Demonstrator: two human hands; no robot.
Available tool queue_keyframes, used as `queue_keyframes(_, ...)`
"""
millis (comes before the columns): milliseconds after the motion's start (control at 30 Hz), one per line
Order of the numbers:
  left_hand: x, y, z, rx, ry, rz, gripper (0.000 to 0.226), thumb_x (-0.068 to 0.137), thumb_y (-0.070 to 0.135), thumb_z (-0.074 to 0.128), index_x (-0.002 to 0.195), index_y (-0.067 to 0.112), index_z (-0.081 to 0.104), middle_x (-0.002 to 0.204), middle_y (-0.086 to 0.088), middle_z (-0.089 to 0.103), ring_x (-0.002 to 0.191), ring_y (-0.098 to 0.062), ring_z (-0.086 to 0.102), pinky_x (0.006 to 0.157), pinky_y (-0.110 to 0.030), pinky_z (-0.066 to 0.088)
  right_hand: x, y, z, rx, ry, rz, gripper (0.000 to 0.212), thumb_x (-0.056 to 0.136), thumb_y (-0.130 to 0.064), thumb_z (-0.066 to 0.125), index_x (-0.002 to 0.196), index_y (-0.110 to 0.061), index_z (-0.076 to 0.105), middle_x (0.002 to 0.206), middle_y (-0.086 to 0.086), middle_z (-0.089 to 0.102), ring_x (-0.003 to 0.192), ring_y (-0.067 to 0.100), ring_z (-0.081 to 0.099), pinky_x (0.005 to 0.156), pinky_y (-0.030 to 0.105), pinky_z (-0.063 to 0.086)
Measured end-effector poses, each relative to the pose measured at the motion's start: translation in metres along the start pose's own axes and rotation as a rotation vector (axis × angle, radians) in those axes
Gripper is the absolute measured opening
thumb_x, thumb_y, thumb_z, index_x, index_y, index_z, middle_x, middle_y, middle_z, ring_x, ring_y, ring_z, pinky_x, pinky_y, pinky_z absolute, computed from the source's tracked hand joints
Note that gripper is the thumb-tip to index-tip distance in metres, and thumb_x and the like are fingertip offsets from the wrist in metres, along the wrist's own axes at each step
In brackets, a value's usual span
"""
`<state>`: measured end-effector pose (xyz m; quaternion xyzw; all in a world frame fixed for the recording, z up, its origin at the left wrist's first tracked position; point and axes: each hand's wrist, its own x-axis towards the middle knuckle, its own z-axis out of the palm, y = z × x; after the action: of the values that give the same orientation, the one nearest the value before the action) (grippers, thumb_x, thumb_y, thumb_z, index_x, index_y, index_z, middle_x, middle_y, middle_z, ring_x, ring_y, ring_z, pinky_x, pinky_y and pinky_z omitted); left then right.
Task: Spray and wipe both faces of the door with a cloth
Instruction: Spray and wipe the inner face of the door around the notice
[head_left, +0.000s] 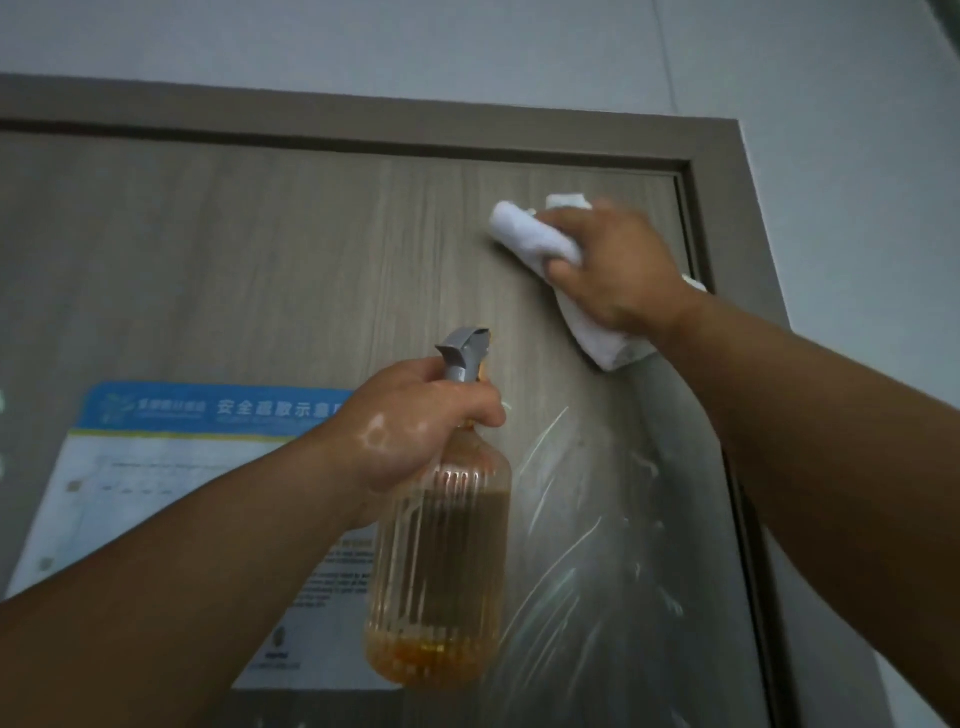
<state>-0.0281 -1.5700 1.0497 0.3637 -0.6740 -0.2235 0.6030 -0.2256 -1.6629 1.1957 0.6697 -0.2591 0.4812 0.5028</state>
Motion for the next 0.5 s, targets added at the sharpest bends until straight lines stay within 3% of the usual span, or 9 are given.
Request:
queue_keyframes(100, -0.002, -0.006, -0.006, 0.004, 0.031, -0.004, 0.019, 0.083, 0.011, 0.076, 0.101, 0.008, 0.073, 0.092, -0.015, 0.073, 0.080, -0.031, 0.077, 0.079, -0.053, 0.062, 0.001, -0.006, 0.006, -0.005, -0.043, 0.010, 0.052, 0.084, -0.051, 0.046, 0.133, -0.042, 0.060, 0.124, 0.006, 0.066, 0.110, 0.030, 0.062, 0.090, 0.042, 0.052)
queue_keyframes(167, -0.007, -0.009, -0.013, -0.003, 0.042, -0.004, 0.021, 0.083, 0.008, 0.074, 0.103, 0.004, 0.072, 0.089, -0.015, 0.071, 0.074, -0.029, 0.076, 0.075, -0.051, 0.063, -0.039, -0.030, 0.004, 0.046, -0.055, -0.092, 0.055, 0.083, -0.047, 0.048, 0.136, -0.038, 0.061, 0.130, 0.008, 0.066, 0.110, 0.032, 0.062, 0.090, 0.040, 0.051)
queue_keyframes(300, -0.024, -0.014, -0.030, 0.025, 0.050, -0.033, 0.014, 0.085, 0.009, 0.073, 0.099, 0.013, 0.074, 0.092, -0.017, 0.079, 0.071, -0.028, 0.079, 0.064, -0.037, 0.062, -0.111, -0.065, 0.003, 0.132, -0.158, -0.292, 0.054, 0.086, -0.038, 0.054, 0.139, -0.040, 0.058, 0.128, 0.005, 0.063, 0.105, 0.026, 0.058, 0.081, 0.037, 0.049)
queue_keyframes(400, -0.031, -0.019, -0.041, 0.042, 0.081, -0.063, 0.015, 0.083, 0.011, 0.076, 0.097, 0.010, 0.074, 0.094, -0.018, 0.078, 0.073, -0.028, 0.079, 0.070, -0.038, 0.062, -0.075, -0.053, 0.003, 0.099, -0.154, -0.222, 0.054, 0.086, -0.049, 0.046, 0.138, -0.041, 0.059, 0.126, 0.006, 0.066, 0.107, 0.029, 0.061, 0.085, 0.041, 0.052)
queue_keyframes(500, -0.033, -0.023, -0.047, 0.043, 0.099, -0.087, 0.015, 0.083, 0.013, 0.076, 0.097, 0.009, 0.073, 0.099, -0.022, 0.076, 0.069, -0.026, 0.077, 0.061, -0.033, 0.060, -0.014, -0.044, 0.009, 0.058, -0.057, -0.136, 0.053, 0.085, -0.047, 0.046, 0.131, -0.031, 0.067, 0.117, 0.008, 0.070, 0.104, 0.033, 0.063, 0.084, 0.039, 0.048)
